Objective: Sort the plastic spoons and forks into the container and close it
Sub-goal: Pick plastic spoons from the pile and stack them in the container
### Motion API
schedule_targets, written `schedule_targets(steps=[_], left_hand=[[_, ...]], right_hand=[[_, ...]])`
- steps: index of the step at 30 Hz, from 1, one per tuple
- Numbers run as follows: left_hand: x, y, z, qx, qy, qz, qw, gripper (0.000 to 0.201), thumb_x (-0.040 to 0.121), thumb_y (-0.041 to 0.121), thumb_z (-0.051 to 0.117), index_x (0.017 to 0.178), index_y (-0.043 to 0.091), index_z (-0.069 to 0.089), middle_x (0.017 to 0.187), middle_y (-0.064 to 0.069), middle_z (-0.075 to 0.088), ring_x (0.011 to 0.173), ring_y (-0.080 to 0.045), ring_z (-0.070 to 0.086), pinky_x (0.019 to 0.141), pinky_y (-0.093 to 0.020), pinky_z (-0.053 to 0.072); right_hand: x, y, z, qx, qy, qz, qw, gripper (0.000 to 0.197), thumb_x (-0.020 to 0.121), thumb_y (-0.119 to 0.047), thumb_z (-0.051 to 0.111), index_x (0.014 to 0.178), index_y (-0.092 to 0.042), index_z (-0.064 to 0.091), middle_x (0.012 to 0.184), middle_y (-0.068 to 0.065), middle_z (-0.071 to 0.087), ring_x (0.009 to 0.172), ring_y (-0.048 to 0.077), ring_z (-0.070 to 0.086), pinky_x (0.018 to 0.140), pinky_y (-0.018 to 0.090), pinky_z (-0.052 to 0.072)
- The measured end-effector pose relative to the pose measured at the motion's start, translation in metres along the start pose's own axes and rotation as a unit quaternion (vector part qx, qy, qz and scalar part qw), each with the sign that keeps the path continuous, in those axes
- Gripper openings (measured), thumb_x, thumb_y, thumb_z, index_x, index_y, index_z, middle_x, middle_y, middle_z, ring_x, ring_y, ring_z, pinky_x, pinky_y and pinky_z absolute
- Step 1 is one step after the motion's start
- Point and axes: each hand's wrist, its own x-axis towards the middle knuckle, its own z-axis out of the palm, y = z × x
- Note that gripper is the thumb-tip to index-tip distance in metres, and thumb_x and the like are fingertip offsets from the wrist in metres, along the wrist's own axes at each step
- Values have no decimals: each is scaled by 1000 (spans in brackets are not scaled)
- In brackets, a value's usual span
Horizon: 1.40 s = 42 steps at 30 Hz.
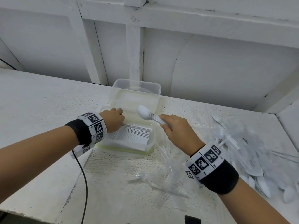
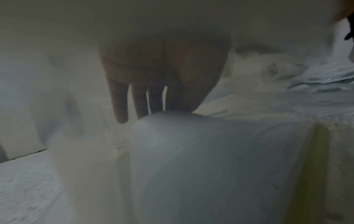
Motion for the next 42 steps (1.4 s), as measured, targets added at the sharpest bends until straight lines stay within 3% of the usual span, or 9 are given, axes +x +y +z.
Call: schedule_targets(steps=[4, 10, 15, 19, 22, 30, 33, 36, 42], left_hand=[[-2, -1, 2, -23, 12, -3, 1000, 35, 100, 29, 27, 126, 16, 47, 131, -6, 38, 113, -26, 44, 92, -35, 39], [1, -11, -2, -122, 3, -19, 992, 35, 98, 13, 29, 125, 11, 51, 129, -13, 46, 116, -29, 47, 99, -33, 37], [-4, -21, -4, -191, 24, -23, 981, 27, 95, 12, 41, 115, 7, 59, 118, -12, 56, 110, -26, 51, 91, -26, 36], [-7, -23, -7, -224, 42, -12, 974, 24, 91, 13, 52, 112, 10, 64, 115, -6, 61, 109, -21, 52, 83, -18, 32], [-6, -26, -6, -238, 46, -9, 970, 23, 90, 13, 54, 109, 11, 66, 113, -4, 64, 106, -19, 54, 82, -17, 33], [-8, -29, -5, -257, 64, -5, 964, 18, 88, 11, 55, 102, 11, 67, 99, -4, 59, 88, -12, 47, 77, -19, 33], [-9, -31, -6, -261, 69, -6, 963, 16, 88, 13, 58, 101, 9, 67, 93, 0, 52, 88, -16, 49, 76, -19, 32], [-12, -33, -7, -276, 80, -8, 958, 17, 89, 13, 57, 102, 9, 66, 98, -2, 60, 92, -14, 50, 78, -20, 34], [-18, -45, -10, -348, 227, -64, 907, 18, 91, 12, 54, 102, 7, 68, 104, -10, 63, 92, -21, 55, 82, -24, 36]], right_hand=[[20, -10, -1, -74, -37, -6, 997, 29, 97, -18, 44, 122, -12, 56, 104, 10, 53, 91, 26, 54, 73, 30, 39], [53, -33, 15, -197, -81, -58, 975, 18, 93, -2, 45, 107, -6, 55, 103, 10, 52, 84, 27, 57, 64, 29, 35], [61, -50, 24, -235, -106, -80, 963, 32, 84, 11, 44, 111, -5, 49, 105, 12, 52, 71, 24, 43, 62, 30, 33], [69, -51, 33, -228, -120, -81, 963, 30, 86, 9, 43, 112, -5, 49, 103, 12, 52, 75, 28, 49, 62, 31, 34], [77, -48, 39, -219, -119, -80, 965, 26, 89, 3, 44, 113, -6, 50, 97, 10, 51, 88, 30, 56, 64, 31, 33], [90, -43, 55, -231, -123, -103, 960, 20, 91, -4, 50, 110, -8, 51, 102, 9, 57, 89, 28, 58, 63, 31, 36], [95, -41, 63, -186, -150, -82, 967, 22, 91, -11, 53, 113, -8, 54, 105, 10, 61, 95, 29, 58, 74, 34, 46], [96, -33, 66, -126, -174, -40, 976, 29, 91, -23, 55, 119, -16, 55, 113, 9, 61, 102, 27, 57, 83, 33, 45], [96, -26, 68, -96, -185, -32, 977, 28, 95, -16, 49, 121, -15, 59, 116, 9, 62, 104, 26, 58, 88, 32, 45]])
